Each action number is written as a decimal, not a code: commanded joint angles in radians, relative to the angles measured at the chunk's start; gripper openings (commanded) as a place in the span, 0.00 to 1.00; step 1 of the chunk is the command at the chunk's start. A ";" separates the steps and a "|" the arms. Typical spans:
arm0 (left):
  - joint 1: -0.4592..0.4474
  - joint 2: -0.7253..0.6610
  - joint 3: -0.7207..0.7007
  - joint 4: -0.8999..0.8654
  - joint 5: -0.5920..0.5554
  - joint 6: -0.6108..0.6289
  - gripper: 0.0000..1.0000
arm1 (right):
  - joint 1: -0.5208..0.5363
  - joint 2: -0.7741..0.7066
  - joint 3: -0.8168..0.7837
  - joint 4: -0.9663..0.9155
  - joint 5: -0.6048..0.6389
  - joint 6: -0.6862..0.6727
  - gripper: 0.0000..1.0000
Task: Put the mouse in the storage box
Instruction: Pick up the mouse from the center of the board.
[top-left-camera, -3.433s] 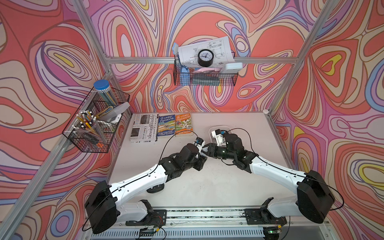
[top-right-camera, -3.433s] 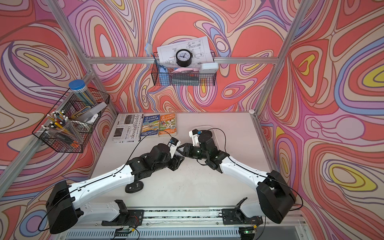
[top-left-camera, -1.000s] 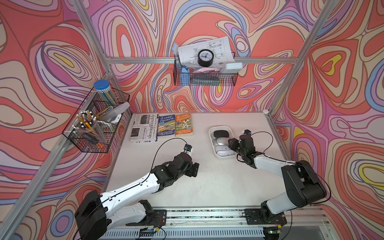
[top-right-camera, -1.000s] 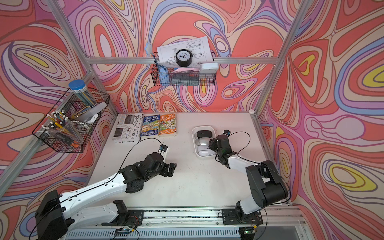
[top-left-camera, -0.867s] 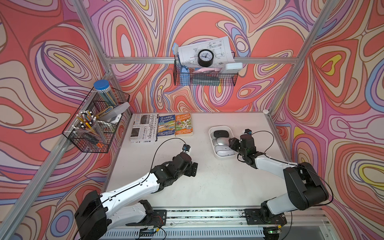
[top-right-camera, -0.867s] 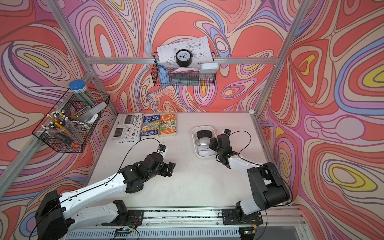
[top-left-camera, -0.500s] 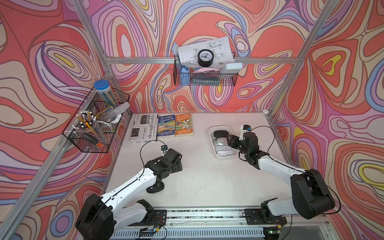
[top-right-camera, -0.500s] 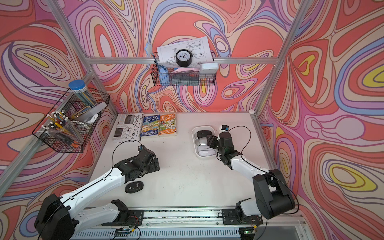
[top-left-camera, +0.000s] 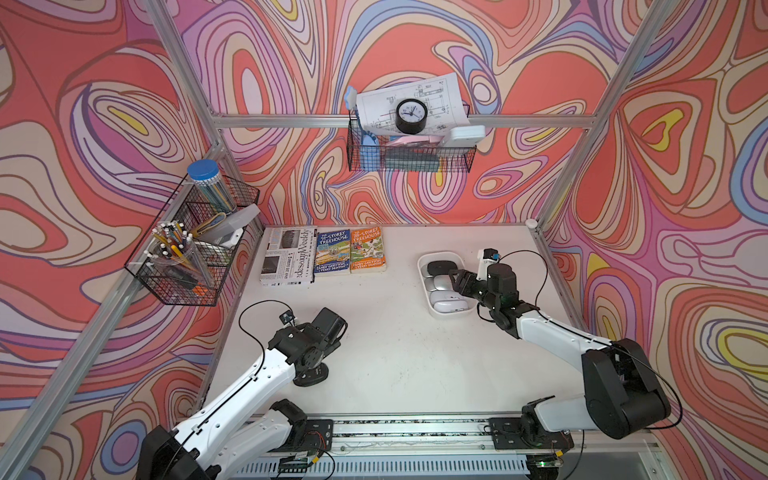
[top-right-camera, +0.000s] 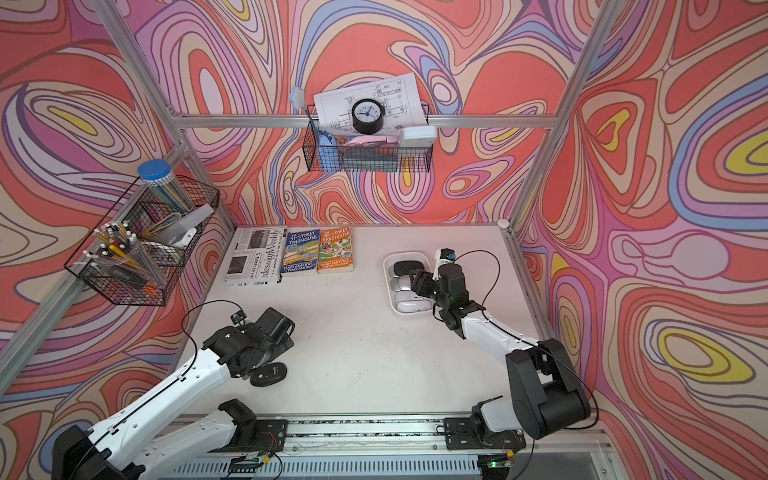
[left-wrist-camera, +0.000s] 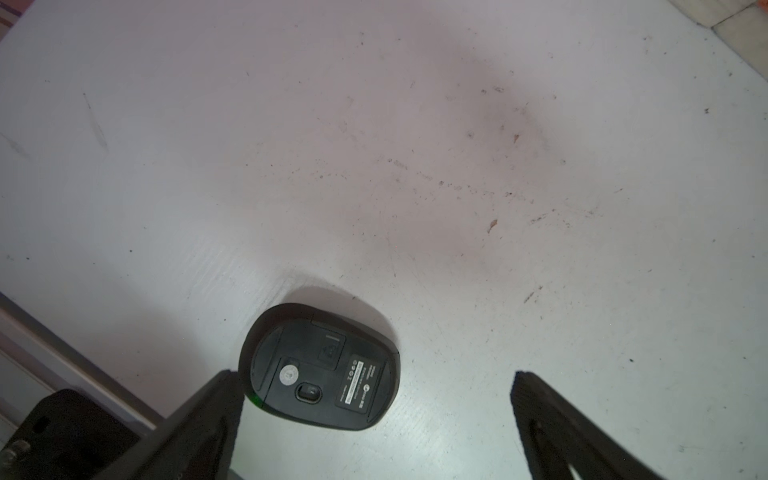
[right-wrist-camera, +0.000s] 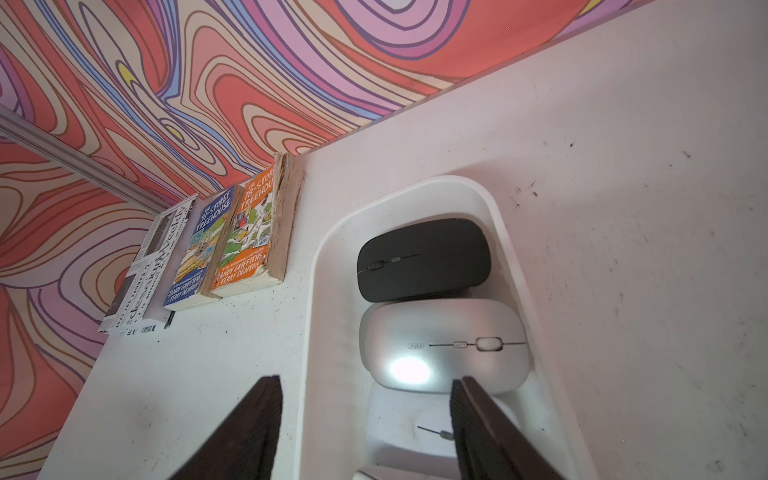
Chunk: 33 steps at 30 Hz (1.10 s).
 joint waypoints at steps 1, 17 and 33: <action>0.009 -0.004 -0.028 -0.032 0.061 -0.060 0.99 | 0.001 -0.004 0.000 0.018 -0.009 -0.013 0.67; 0.051 0.118 -0.117 0.068 0.251 -0.193 0.98 | 0.001 0.003 0.000 0.010 -0.013 -0.011 0.68; 0.223 0.269 -0.140 0.251 0.295 -0.078 0.99 | 0.001 0.004 -0.007 0.012 -0.021 -0.010 0.69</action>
